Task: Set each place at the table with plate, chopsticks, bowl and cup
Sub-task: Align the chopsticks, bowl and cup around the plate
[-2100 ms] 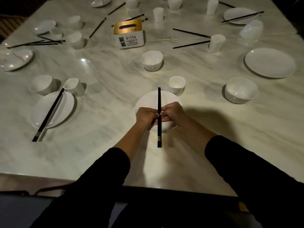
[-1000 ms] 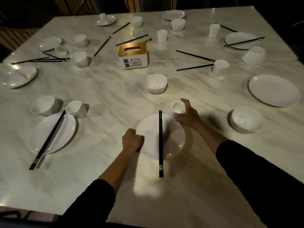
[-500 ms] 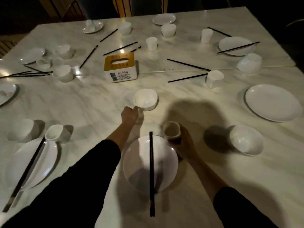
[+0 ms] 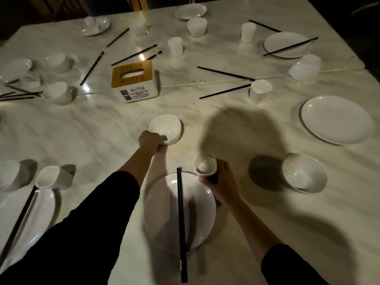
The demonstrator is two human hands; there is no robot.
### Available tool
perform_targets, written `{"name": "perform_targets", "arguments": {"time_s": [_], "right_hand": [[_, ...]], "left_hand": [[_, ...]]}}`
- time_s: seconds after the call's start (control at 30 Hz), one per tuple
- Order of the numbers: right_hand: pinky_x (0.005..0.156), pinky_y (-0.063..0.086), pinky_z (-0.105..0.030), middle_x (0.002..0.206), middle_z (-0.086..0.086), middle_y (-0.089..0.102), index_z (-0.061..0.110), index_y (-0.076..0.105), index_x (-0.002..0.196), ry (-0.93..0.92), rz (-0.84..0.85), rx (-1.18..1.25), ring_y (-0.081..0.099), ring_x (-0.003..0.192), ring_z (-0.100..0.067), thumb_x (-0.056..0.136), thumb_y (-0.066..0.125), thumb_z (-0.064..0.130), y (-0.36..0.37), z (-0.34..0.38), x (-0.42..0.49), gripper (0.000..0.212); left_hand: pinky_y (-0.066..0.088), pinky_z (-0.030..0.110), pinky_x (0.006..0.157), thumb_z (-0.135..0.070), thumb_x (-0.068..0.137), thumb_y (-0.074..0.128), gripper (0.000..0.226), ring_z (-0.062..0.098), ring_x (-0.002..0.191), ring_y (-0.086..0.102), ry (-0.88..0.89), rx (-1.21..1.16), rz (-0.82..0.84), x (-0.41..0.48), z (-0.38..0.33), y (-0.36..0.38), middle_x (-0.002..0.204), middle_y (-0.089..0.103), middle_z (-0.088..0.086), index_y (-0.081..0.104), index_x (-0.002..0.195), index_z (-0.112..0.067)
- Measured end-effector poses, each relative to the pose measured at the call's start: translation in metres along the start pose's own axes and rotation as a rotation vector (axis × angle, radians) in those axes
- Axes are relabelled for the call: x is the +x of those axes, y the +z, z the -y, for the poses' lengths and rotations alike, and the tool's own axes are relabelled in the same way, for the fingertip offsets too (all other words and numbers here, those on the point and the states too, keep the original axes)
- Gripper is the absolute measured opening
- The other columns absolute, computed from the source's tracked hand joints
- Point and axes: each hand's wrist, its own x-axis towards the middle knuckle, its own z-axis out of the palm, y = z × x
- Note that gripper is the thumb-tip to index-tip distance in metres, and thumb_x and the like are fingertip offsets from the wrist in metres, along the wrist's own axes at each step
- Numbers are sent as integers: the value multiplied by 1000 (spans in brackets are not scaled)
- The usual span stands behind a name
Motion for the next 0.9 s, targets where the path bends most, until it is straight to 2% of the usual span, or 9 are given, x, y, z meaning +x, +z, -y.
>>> {"name": "perform_targets", "arguments": {"time_s": [0.07,0.17,0.27,0.43,0.6,0.7,0.8,0.9], "right_hand": [[89,40,-27,131,-9,48,13,50,132,7,8,7,53,115,-30,69,81,26,-1,1,1,71],[91,39,-26,134,-10,46,15,48,134,57,35,30,52,118,-29,70,81,25,-3,6,3,73],[97,38,-30,138,-14,43,13,44,137,75,89,76,48,123,-31,70,83,21,-8,12,3,78],[101,41,-43,133,-15,44,13,43,136,77,128,126,47,122,-33,70,82,12,-14,17,1,76],[94,46,-38,128,-16,51,13,46,131,95,131,179,54,115,-30,68,85,13,-15,17,2,74],[97,46,-44,129,-15,53,13,47,132,80,135,176,53,116,-31,68,84,13,-16,16,4,75],[98,45,-42,132,-14,53,12,47,134,56,109,187,52,119,-30,69,84,15,-14,14,3,74],[102,42,-40,135,-11,50,16,46,136,77,107,191,48,123,-28,71,81,15,-13,14,2,74]], "left_hand": [[45,32,70,-12,80,69,47,37,107,60,-11,9,-35,-8,18,-9,122,60,25,55,120,7],[43,33,74,-9,85,59,40,39,111,58,-24,32,-76,-27,49,-25,122,60,26,55,121,7],[44,34,80,-9,84,59,40,38,113,57,-44,47,-74,-45,78,-40,122,60,26,55,120,8],[45,33,78,-10,81,68,43,36,110,58,-57,-51,-34,-66,105,-53,119,61,24,57,118,8],[46,40,96,-10,87,58,38,38,115,56,-13,-108,-20,-73,117,-52,122,60,27,56,120,9],[46,40,94,-12,90,53,35,38,114,57,10,-129,-23,-72,122,-51,121,60,27,58,117,8],[45,39,87,-16,92,50,37,38,115,56,30,-159,8,-68,126,-49,122,60,26,56,120,8],[39,32,80,-17,95,46,38,37,113,55,43,-195,27,-64,129,-49,125,57,26,53,124,7]]}}
